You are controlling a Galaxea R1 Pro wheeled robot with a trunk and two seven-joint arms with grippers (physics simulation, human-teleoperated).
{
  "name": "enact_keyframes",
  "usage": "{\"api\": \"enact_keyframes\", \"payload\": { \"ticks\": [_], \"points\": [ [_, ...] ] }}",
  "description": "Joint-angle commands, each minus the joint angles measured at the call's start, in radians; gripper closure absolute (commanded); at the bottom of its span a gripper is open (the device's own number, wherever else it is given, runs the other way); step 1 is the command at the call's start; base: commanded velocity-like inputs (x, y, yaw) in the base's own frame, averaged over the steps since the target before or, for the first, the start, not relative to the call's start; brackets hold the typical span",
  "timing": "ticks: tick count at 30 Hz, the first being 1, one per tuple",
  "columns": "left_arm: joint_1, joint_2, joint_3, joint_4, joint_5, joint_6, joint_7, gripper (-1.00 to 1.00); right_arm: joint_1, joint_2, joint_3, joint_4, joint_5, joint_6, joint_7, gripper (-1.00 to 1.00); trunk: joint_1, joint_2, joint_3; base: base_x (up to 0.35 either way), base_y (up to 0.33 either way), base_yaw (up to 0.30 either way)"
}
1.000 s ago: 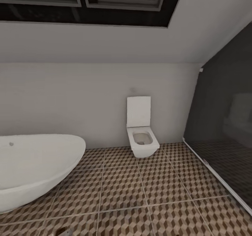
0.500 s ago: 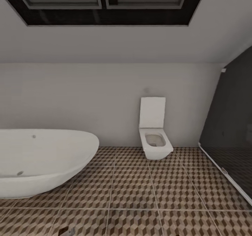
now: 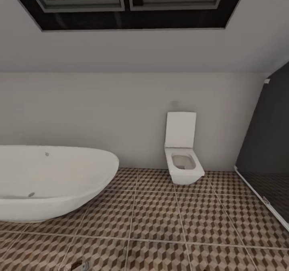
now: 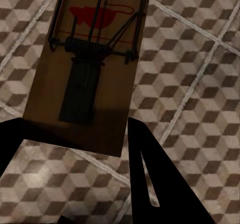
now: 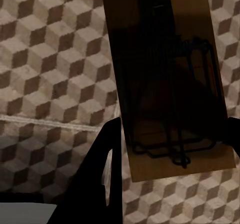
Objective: Take the four mousetraps from the cabinet in the bathroom and place them on the bathroom floor. Make sure all four end up on the same floor surface, and ensure that at least two of them are either under or directly next to the same bathroom sink.
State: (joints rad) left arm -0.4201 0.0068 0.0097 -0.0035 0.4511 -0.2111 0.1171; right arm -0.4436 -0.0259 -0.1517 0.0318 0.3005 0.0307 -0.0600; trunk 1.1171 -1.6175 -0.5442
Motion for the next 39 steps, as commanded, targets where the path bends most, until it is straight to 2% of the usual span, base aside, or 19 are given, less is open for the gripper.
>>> {"api": "enact_keyframes", "payload": {
  "ticks": [1, 14, 20, 39],
  "points": [
    [0.000, 0.002, 0.000, 0.001, -0.002, -0.001, 0.005, 1.00, -0.001, 0.000, -0.008, 0.002, 0.008, 0.001, -0.001, 1.00, 0.000, -0.001, -0.001, 0.000, 0.000, 0.253],
    [0.020, 0.007, -0.002, 0.001, -0.009, 0.046, 0.011, 1.00, -0.001, -0.001, -0.008, 0.002, 0.008, -0.009, -0.003, 1.00, 0.000, -0.001, -0.001, 0.000, 0.000, 0.266],
    [0.021, 0.018, -0.003, 0.000, -0.011, 0.050, 0.010, 1.00, -0.001, -0.003, -0.008, 0.002, 0.007, -0.011, -0.003, 1.00, 0.000, -0.001, -0.001, 0.000, 0.000, 0.269],
    [0.021, 0.032, -0.004, 0.002, -0.011, 0.056, 0.010, 1.00, -0.001, -0.007, -0.008, 0.002, 0.007, -0.011, -0.001, 1.00, 0.000, -0.001, -0.001, 0.000, 0.000, 0.270]
  ]
}}
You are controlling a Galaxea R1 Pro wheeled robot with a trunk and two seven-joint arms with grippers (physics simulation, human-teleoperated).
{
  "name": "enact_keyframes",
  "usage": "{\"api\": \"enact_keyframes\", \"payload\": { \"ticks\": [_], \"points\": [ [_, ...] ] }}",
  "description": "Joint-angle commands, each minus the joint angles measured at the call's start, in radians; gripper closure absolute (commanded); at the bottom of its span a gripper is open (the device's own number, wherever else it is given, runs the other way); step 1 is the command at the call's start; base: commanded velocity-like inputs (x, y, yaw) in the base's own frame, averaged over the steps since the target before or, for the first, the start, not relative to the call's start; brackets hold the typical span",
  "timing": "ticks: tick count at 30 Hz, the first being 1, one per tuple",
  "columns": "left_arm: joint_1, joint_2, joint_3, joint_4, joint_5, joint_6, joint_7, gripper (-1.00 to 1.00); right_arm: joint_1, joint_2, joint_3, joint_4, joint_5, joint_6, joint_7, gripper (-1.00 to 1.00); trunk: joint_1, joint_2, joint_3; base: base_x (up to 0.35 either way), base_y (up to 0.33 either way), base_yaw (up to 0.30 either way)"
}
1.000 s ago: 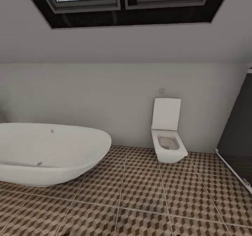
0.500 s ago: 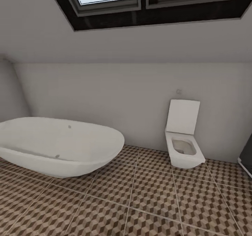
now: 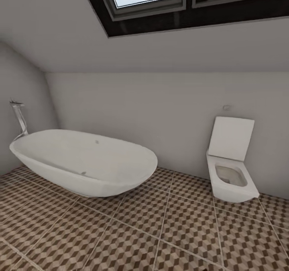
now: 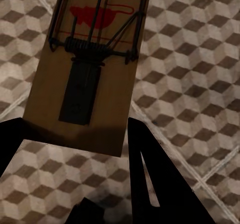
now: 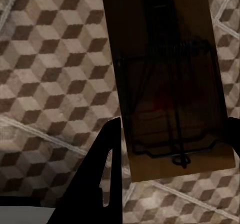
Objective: Take the four mousetraps from the cabinet in the bathroom and place them on the bathroom floor. Make sure all four end up on the same floor surface, and ensure that at least two of them are either under or directly next to the same bathroom sink.
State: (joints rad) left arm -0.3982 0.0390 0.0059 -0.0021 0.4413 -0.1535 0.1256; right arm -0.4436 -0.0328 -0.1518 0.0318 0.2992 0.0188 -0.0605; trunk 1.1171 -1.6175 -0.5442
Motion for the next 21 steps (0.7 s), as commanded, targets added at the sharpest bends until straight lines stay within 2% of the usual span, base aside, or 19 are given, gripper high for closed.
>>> {"api": "enact_keyframes", "payload": {
  "ticks": [1, 21],
  "points": [
    [-0.001, 0.000, 0.000, 0.000, -0.001, -0.002, 0.002, 1.00, -0.001, 0.001, -0.008, 0.002, 0.008, 0.000, -0.001, 1.00, 0.000, -0.001, -0.001, 0.000, 0.000, 0.270],
    [0.001, 0.012, 0.000, 0.001, -0.001, -0.001, 0.003, 1.00, -0.001, 0.007, -0.009, 0.002, 0.009, -0.002, -0.002, 1.00, 0.000, -0.001, -0.001, 0.000, 0.000, 0.271]
  ]
}}
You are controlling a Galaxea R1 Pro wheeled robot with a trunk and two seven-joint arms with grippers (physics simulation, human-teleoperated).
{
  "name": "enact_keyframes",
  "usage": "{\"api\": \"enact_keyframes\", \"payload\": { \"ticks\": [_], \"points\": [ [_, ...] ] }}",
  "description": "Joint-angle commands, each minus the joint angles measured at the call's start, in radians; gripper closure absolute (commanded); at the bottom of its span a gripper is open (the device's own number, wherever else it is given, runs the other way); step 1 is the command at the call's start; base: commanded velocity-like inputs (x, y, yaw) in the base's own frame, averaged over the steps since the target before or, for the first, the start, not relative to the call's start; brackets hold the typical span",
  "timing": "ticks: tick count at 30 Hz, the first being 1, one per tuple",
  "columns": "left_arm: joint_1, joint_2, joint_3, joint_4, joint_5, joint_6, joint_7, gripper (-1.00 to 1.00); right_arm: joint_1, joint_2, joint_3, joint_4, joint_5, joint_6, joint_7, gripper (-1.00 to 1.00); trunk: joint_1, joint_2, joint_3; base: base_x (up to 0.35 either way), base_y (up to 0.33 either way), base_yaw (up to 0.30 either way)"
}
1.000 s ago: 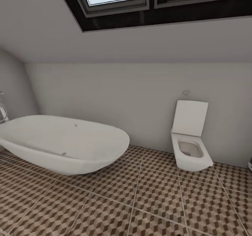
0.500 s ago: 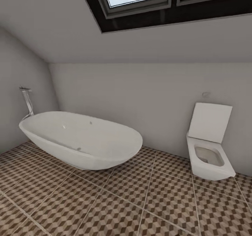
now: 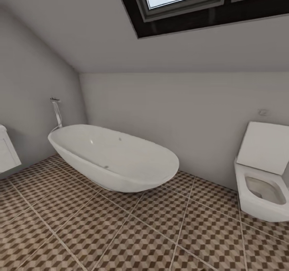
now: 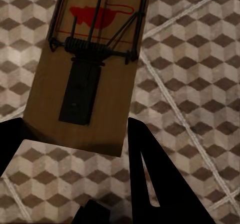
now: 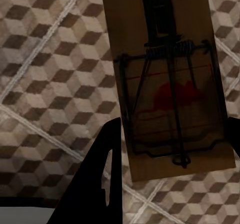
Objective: Take the four mousetraps from the cabinet in the bathroom and place them on the bathroom floor. Make sure all four end up on the same floor surface, and ensure that at least two of them are either under or directly next to the same bathroom sink.
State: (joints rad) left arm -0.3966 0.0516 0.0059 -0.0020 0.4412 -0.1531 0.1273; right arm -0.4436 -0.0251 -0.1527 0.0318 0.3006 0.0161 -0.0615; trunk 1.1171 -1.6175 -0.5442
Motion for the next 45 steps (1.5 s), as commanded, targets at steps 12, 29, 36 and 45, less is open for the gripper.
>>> {"api": "enact_keyframes", "payload": {
  "ticks": [12, 29, 36, 45],
  "points": [
    [-0.001, 0.002, -0.001, -0.001, -0.001, -0.002, 0.002, 1.00, -0.001, 0.001, -0.008, 0.002, 0.005, -0.001, 0.000, 1.00, 0.000, -0.001, -0.001, 0.000, 0.000, 0.271],
    [-0.001, 0.000, -0.002, 0.000, -0.001, -0.002, 0.000, 1.00, -0.001, 0.001, -0.008, 0.002, 0.005, -0.012, 0.000, 1.00, 0.000, -0.001, -0.001, 0.000, 0.000, 0.271],
    [0.003, 0.000, -0.002, 0.000, -0.001, -0.002, 0.000, 1.00, -0.001, 0.002, -0.008, 0.002, 0.006, -0.012, 0.001, 1.00, 0.000, -0.001, -0.001, 0.000, 0.000, 0.219],
    [0.005, 0.001, -0.002, 0.000, -0.001, -0.002, 0.000, 1.00, -0.001, 0.002, -0.008, 0.002, 0.006, -0.013, 0.000, 1.00, 0.000, -0.001, -0.001, 0.000, 0.000, 0.088]
  ]
}}
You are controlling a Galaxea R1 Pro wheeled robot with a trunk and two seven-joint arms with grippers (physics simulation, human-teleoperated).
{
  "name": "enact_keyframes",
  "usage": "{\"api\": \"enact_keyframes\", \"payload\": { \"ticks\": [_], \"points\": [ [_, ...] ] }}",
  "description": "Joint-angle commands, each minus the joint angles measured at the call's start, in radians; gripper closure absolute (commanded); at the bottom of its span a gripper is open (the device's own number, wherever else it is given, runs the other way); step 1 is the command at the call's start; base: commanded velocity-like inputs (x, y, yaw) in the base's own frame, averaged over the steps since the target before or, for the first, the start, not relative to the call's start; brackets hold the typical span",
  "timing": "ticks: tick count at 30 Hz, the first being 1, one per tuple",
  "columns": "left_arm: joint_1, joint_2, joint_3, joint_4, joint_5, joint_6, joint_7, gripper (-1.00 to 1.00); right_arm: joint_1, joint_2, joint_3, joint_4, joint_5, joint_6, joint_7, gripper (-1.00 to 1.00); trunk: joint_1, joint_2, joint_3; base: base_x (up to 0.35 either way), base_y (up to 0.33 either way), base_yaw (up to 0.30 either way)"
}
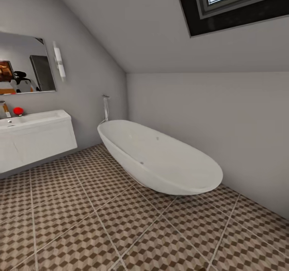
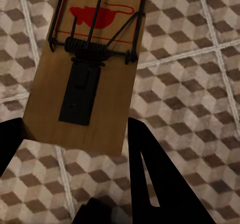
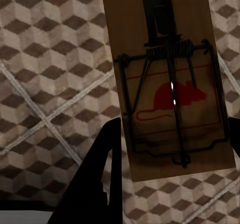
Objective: Take the four mousetraps from the cabinet in the bathroom and place them on the bathroom floor. Make sure all four end up on the same floor surface, and ensure that at least two of them are either under or directly next to the same bathroom sink.
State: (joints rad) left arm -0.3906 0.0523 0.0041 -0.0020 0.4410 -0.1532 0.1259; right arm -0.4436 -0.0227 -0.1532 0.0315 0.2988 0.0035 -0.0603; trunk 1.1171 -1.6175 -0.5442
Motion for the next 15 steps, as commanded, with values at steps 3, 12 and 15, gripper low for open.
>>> {"api": "enact_keyframes", "payload": {
  "ticks": [3, 12, 15],
  "points": [
    [-0.001, 0.000, 0.000, 0.000, -0.001, -0.002, 0.001, 1.00, -0.001, -0.001, -0.008, 0.002, 0.008, 0.000, -0.001, 1.00, 0.000, -0.001, -0.001, 0.000, 0.000, 0.244],
    [-0.001, 0.000, 0.000, -0.001, 0.000, -0.008, 0.002, 1.00, -0.001, 0.001, -0.008, 0.002, 0.008, 0.001, -0.001, 1.00, 0.000, -0.001, -0.001, 0.000, 0.000, 0.268],
    [-0.001, 0.000, 0.000, -0.001, 0.002, -0.008, 0.003, 1.00, -0.001, 0.001, -0.007, 0.002, 0.008, 0.000, -0.001, 1.00, 0.000, -0.001, -0.001, 0.000, 0.000, 0.271]
  ]
}}
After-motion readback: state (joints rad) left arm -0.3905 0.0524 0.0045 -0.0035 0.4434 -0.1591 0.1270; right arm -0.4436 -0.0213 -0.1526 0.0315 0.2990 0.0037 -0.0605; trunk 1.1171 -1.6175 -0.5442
